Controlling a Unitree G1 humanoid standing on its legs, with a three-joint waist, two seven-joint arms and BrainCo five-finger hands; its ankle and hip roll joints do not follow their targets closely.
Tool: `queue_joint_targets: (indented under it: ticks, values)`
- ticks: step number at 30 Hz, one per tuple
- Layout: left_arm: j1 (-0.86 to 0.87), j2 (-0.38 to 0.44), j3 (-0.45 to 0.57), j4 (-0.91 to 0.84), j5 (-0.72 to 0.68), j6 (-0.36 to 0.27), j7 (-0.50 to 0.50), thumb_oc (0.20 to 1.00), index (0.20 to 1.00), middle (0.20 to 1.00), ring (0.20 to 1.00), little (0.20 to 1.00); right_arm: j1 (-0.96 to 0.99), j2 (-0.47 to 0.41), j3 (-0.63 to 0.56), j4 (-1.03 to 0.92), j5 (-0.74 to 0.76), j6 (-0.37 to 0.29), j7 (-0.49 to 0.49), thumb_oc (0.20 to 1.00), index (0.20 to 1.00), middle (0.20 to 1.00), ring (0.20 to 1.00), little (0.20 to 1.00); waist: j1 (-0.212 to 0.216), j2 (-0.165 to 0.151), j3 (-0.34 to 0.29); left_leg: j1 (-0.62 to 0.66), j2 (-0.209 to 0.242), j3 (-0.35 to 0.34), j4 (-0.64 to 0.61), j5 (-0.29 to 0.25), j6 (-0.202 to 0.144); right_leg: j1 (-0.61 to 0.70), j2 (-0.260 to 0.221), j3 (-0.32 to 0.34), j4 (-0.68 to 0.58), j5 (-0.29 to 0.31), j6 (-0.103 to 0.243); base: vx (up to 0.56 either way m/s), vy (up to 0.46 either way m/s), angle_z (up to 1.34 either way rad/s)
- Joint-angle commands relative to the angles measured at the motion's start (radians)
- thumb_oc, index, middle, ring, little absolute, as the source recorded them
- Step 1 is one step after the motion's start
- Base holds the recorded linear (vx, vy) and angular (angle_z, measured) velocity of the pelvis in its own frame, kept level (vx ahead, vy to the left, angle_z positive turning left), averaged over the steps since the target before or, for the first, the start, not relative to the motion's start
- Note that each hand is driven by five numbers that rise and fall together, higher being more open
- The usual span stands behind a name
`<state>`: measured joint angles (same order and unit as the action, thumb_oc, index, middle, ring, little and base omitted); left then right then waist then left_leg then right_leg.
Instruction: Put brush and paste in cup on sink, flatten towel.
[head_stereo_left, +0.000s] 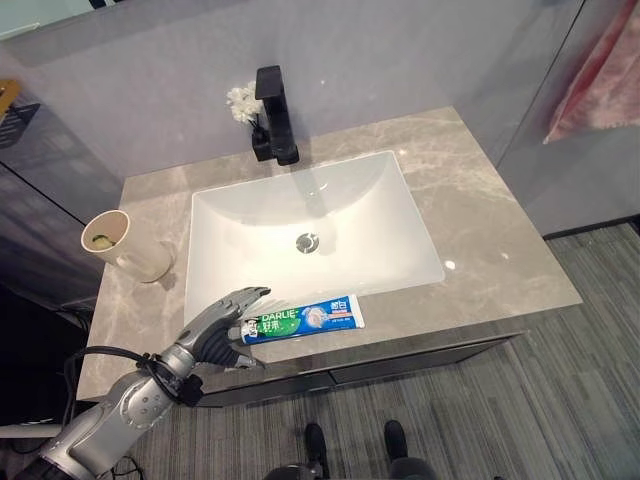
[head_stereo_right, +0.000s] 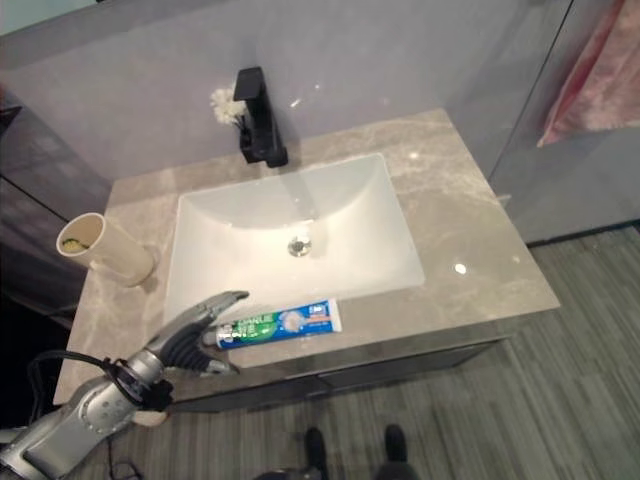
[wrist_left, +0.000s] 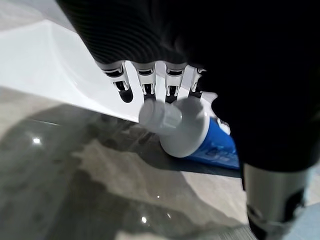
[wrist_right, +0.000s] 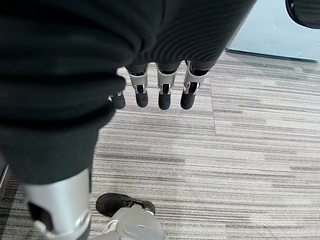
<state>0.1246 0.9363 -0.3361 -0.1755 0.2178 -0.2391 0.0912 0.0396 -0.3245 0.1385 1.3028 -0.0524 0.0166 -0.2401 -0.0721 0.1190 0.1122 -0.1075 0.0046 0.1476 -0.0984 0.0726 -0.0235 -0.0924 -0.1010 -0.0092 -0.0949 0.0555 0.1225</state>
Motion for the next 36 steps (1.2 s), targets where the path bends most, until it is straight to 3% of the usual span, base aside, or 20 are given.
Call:
queue_joint_targets:
  ticks: [1,7,8,9,10,23,26,27,28,36]
  values:
    - [-0.043,-0.005,0.016,-0.003,0.026,-0.031,0.004,1.000,1.000,1.000,1.000,1.000,-0.029,-0.008,0.008,0.017,0.003,0.000,-0.032,1.000,1.000,1.000,1.000,1.000,-0.017,-0.034,-0.007,0.024,0.024,0.003,0.011,-0.060,-0.055,-0.057,-0.067,-0.016,0.008,0.037,0.062,-0.01,-0.003,-0.04]
    - [-0.052,-0.016,-0.014,0.012,0.029,-0.034,-0.006,1.000,1.000,1.000,1.000,1.000,-0.034,-0.014,0.005,0.020,0.008,-0.002,-0.038,1.000,1.000,1.000,1.000,1.000,-0.020,-0.033,-0.004,0.013,0.027,0.007,0.011,-0.056,-0.056,-0.073,-0.066,-0.008,0.008,0.042,0.062,0.00,0.000,-0.01]
    - [-0.052,-0.017,-0.017,0.008,0.026,-0.034,-0.009,0.586,0.586,0.586,0.586,0.586,-0.035,-0.014,0.005,0.020,0.010,-0.002,-0.040,1.000,1.000,1.000,1.000,1.000,-0.020,-0.033,-0.002,0.011,0.028,0.009,0.011,-0.055,-0.056,-0.075,-0.065,-0.005,0.008,0.042,0.062,0.00,0.000,0.00]
    - [-0.053,-0.018,-0.021,0.012,0.027,-0.034,-0.011,0.275,0.275,0.275,0.275,0.275,-0.036,-0.015,0.005,0.020,0.010,-0.002,-0.041,1.000,1.000,1.000,1.000,1.000,-0.020,-0.034,-0.001,0.010,0.029,0.010,0.011,-0.055,-0.056,-0.076,-0.065,-0.005,0.008,0.042,0.062,0.00,0.000,0.00]
    - [-0.052,-0.018,-0.023,0.011,0.027,-0.034,-0.013,0.200,0.200,0.200,0.200,0.200,-0.035,-0.015,0.005,0.020,0.009,-0.002,-0.041,1.000,1.000,1.000,1.000,1.000,-0.020,-0.035,-0.001,0.010,0.030,0.010,0.011,-0.055,-0.056,-0.076,-0.065,-0.004,0.008,0.043,0.062,0.00,0.000,0.00]
    - [-0.043,-0.059,-0.046,0.055,-0.016,-0.014,-0.032,0.200,0.200,0.200,0.200,0.200,-0.027,-0.001,-0.001,0.031,0.025,0.002,-0.037,1.000,1.000,1.000,1.000,1.000,-0.017,-0.069,-0.029,0.054,0.043,0.004,0.011,-0.068,-0.059,-0.028,-0.056,-0.018,0.008,0.031,0.058,0.00,0.000,0.00]
    - [-0.037,-0.066,-0.050,0.071,-0.018,-0.005,-0.040,0.859,0.859,0.859,0.859,0.859,-0.030,0.002,0.000,0.035,0.026,0.006,-0.035,1.000,1.000,1.000,1.000,1.000,-0.012,-0.077,-0.038,0.065,0.045,0.001,0.011,-0.071,-0.059,-0.016,-0.053,-0.020,0.008,0.028,0.058,0.00,0.000,0.00]
    - [-0.034,-0.067,-0.050,0.071,-0.020,-0.003,-0.042,0.944,0.944,0.944,0.944,0.944,-0.030,0.003,0.001,0.037,0.026,0.007,-0.035,1.000,1.000,1.000,1.000,1.000,-0.011,-0.079,-0.040,0.068,0.045,0.000,0.011,-0.071,-0.059,-0.014,-0.053,-0.021,0.008,0.028,0.058,0.00,0.000,0.00]
    - [-0.030,-0.070,-0.051,0.076,-0.022,-0.001,-0.044,1.000,1.000,1.000,1.000,1.000,-0.030,0.004,0.000,0.040,0.026,0.009,-0.034,1.000,1.000,1.000,1.000,1.000,-0.010,-0.082,-0.043,0.070,0.047,0.000,0.011,-0.072,-0.059,-0.010,-0.052,-0.021,0.008,0.027,0.058,0.00,0.000,0.00]
    - [0.013,-0.128,-0.024,0.108,-0.116,0.028,-0.046,1.000,1.000,1.000,1.000,1.000,-0.035,0.012,0.010,0.047,0.027,0.016,-0.033,1.000,1.000,1.000,1.000,1.000,-0.003,-0.096,-0.053,0.077,0.048,-0.002,0.011,-0.070,-0.058,-0.003,-0.049,-0.023,0.008,0.028,0.054,0.00,0.000,0.00]
